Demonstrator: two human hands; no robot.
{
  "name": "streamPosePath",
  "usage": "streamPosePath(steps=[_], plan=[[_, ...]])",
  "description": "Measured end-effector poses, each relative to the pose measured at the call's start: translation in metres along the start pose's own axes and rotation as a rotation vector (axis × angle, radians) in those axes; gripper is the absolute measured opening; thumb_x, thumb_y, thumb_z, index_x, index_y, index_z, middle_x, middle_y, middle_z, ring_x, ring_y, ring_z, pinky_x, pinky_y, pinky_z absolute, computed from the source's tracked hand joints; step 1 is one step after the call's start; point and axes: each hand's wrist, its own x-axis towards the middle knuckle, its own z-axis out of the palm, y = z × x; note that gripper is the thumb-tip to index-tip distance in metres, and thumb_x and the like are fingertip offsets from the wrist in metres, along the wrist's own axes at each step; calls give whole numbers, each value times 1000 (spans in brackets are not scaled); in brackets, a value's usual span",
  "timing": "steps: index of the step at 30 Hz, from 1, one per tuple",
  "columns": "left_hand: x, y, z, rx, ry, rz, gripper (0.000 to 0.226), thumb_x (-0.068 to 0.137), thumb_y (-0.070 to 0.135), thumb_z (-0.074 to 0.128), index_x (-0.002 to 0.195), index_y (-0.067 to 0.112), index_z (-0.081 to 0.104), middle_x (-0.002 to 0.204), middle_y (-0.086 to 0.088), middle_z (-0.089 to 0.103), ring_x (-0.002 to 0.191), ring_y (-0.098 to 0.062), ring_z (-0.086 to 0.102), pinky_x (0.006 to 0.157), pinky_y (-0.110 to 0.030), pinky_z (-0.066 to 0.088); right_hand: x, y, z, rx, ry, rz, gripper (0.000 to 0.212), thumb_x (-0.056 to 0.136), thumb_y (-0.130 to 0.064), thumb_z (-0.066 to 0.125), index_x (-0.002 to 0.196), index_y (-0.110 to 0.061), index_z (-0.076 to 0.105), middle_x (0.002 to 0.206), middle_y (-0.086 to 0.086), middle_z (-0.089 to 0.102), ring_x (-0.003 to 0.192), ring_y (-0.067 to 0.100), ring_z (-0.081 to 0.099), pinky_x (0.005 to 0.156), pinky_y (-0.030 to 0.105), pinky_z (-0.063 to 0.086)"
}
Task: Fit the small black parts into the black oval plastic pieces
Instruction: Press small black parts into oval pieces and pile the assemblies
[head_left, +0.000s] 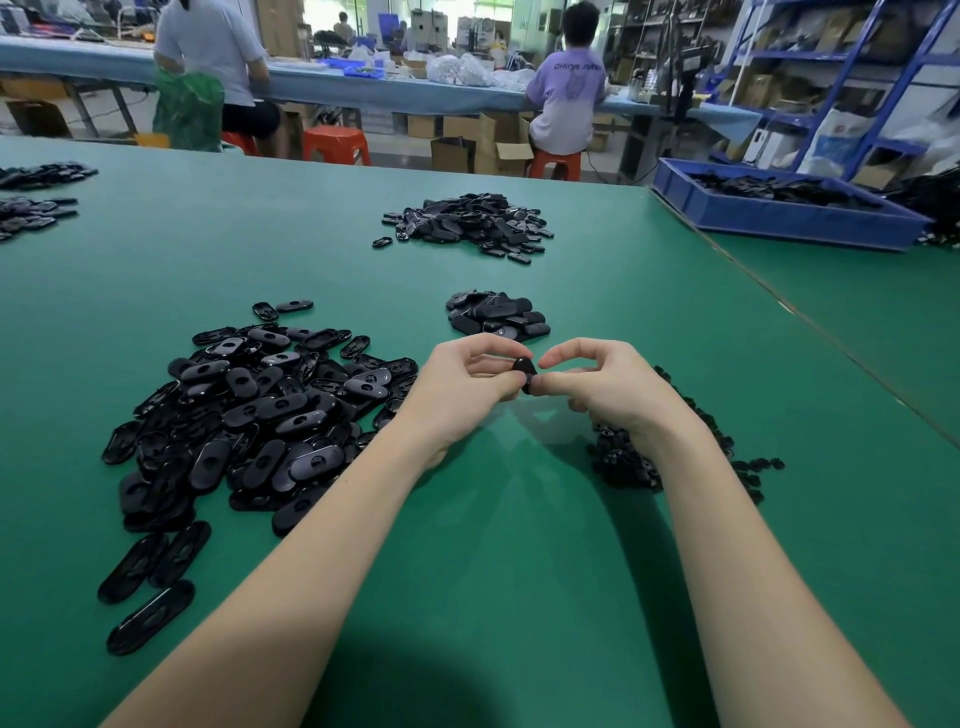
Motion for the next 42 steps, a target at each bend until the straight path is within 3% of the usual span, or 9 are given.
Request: streamPosePath(steps=[9, 13, 16, 21, 31, 35, 42], plan=[[-1, 4, -1, 8, 23, -8, 18, 88, 10, 72, 95, 26, 76, 86, 1, 78, 75, -10, 68, 90, -33, 57, 1, -3, 2, 34, 49, 11, 21, 71, -32, 89, 85, -26, 74, 69, -3, 61, 57, 10, 46, 55, 24, 34], [-2, 3, 0, 3, 24, -11, 18, 88, 9, 71, 95, 25, 75, 87, -1, 78, 87, -22, 74, 95, -38, 57, 1, -3, 3, 41, 58, 33, 17, 72, -28, 89, 81, -26, 74, 63, -4, 58, 55, 10, 46, 45, 18, 31], [-2, 3, 1, -2, 58, 22, 21, 86, 4, 71, 92, 24, 76, 88, -5, 78, 90, -25, 74, 95, -39, 57, 0, -4, 3, 95, 60, 67, 15, 73, -25, 87, 80, -25, 74, 67, -4, 65, 50, 7, 46, 40, 15, 29], [0, 2, 1, -2, 94, 38, 22, 81, 5, 76, 93, 23, 76, 90, -2, 78, 88, -16, 75, 94, -35, 57, 1, -4, 10, 145, 72, 90, 12, 74, -22, 85, 78, -23, 74, 81, 2, 71, 56, 11, 45, 43, 19, 28], [1, 3, -3, 58, 102, 73, 21, 79, 8, 79, 89, 26, 75, 79, 10, 77, 80, -4, 73, 77, -18, 53, 2, -5, 11, 134, 113, 28, 16, 72, -21, 88, 73, -25, 73, 56, -8, 53, 48, 9, 38, 40, 16, 26], [1, 4, -6, 87, 101, 86, 22, 80, 7, 79, 91, 25, 76, 83, 5, 78, 83, -7, 74, 84, -22, 55, 3, -6, 14, 102, 119, -1, 17, 73, -19, 88, 72, -24, 71, 50, -13, 52, 43, 3, 39, 44, 15, 28], [0, 5, -7, 109, 66, 85, 24, 80, 5, 77, 89, 26, 75, 72, 13, 74, 75, 0, 71, 72, -11, 50, 2, -6, 13, 59, 122, -40, 16, 76, -21, 87, 84, -21, 73, 80, 0, 76, 41, -3, 46, 50, 16, 32]])
